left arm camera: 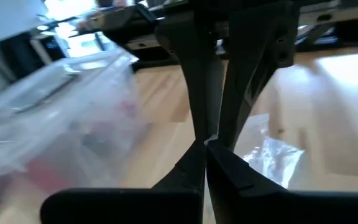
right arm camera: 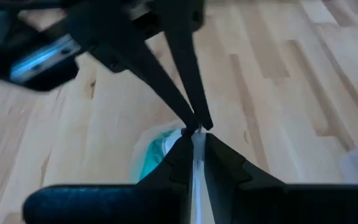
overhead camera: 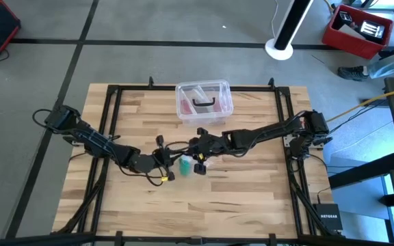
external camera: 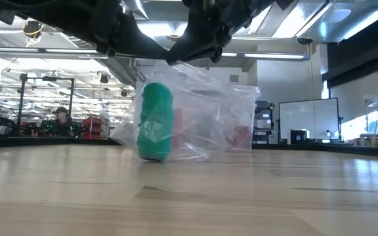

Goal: Roll bandage
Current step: Close the transparent zip lock bag

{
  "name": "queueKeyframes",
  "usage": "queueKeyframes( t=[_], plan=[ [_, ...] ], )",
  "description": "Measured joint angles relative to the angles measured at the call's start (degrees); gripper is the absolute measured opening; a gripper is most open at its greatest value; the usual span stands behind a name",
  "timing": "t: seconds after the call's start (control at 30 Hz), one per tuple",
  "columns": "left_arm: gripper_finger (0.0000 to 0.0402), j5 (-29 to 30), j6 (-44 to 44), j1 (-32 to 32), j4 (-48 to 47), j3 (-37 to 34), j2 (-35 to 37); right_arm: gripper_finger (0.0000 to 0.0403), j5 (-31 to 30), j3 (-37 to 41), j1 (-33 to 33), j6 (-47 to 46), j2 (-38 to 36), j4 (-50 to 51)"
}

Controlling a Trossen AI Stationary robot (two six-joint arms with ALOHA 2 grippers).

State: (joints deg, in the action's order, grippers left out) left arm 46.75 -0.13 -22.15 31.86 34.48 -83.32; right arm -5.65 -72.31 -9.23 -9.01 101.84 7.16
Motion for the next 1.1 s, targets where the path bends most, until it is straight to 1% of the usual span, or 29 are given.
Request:
queueKeyframes(
  t=[0.2,0.27,0.33,0.37,0.43,0.5,0.57,0.67,0.73,0.83,0.9,0.97,1.1],
  plan=[
    [0.0000,7.7,0.7,-0.1,-6.0,2.1,0.0,0.0030,-1.9,-0.3,-0.2,-4.6,0.0,1.5],
    [0.0001,12.8,0.5,-0.1,-7.3,2.0,0.0,0.0030,0.4,-0.2,-1.0,-4.7,-0.1,5.1],
    [0.0001,15.9,0.1,-0.2,-8.2,2.1,0.1,0.0030,1.7,-0.1,-2.0,-4.9,0.0,7.2],
    [0.0001,16.5,0.0,-0.5,-9.4,2.1,0.3,0.0030,1.7,-0.1,-2.5,-5.0,0.0,8.3],
    [0.0001,15.9,-0.5,-0.9,-10.1,2.1,0.8,0.0030,0.0,-0.1,-3.0,-5.1,0.0,9.3],
    [0.0001,13.8,-0.9,-0.9,-9.6,2.1,1.3,0.0030,-1.0,-0.1,-3.4,-4.4,0.0,10.0],
    [0.0001,9.7,-1.1,-0.9,-9.6,2.1,1.5,0.0030,-1.4,-0.1,-3.7,-4.1,0.0,9.8],
    [0.0001,1.9,-4.4,-0.8,-9.6,2.1,1.6,0.0030,-1.2,-0.1,-3.9,-3.4,-0.5,10.5],
    [0.0005,-4.4,-7.7,-0.3,-9.7,2.1,1.6,0.0030,-1.3,-0.1,-3.8,-2.3,-0.8,10.2],
    [0.0028,-11.7,-11.6,0.4,-9.9,2.1,1.6,0.0030,-1.8,-0.1,-3.9,-1.4,-1.3,9.9],
    [0.0050,-15.7,-11.8,0.6,-9.8,2.1,1.6,0.0030,-2.0,-0.1,-4.0,-1.1,-1.6,9.9],
    [0.0074,-17.3,-11.8,0.6,-9.8,2.1,1.6,0.0030,-2.1,-0.1,-4.0,-1.0,-1.9,9.3],
    [0.0112,-17.5,-10.5,0.5,-7.7,2.1,1.6,0.0030,-2.3,-0.1,-3.9,-0.7,-2.1,9.1]
  ],
)
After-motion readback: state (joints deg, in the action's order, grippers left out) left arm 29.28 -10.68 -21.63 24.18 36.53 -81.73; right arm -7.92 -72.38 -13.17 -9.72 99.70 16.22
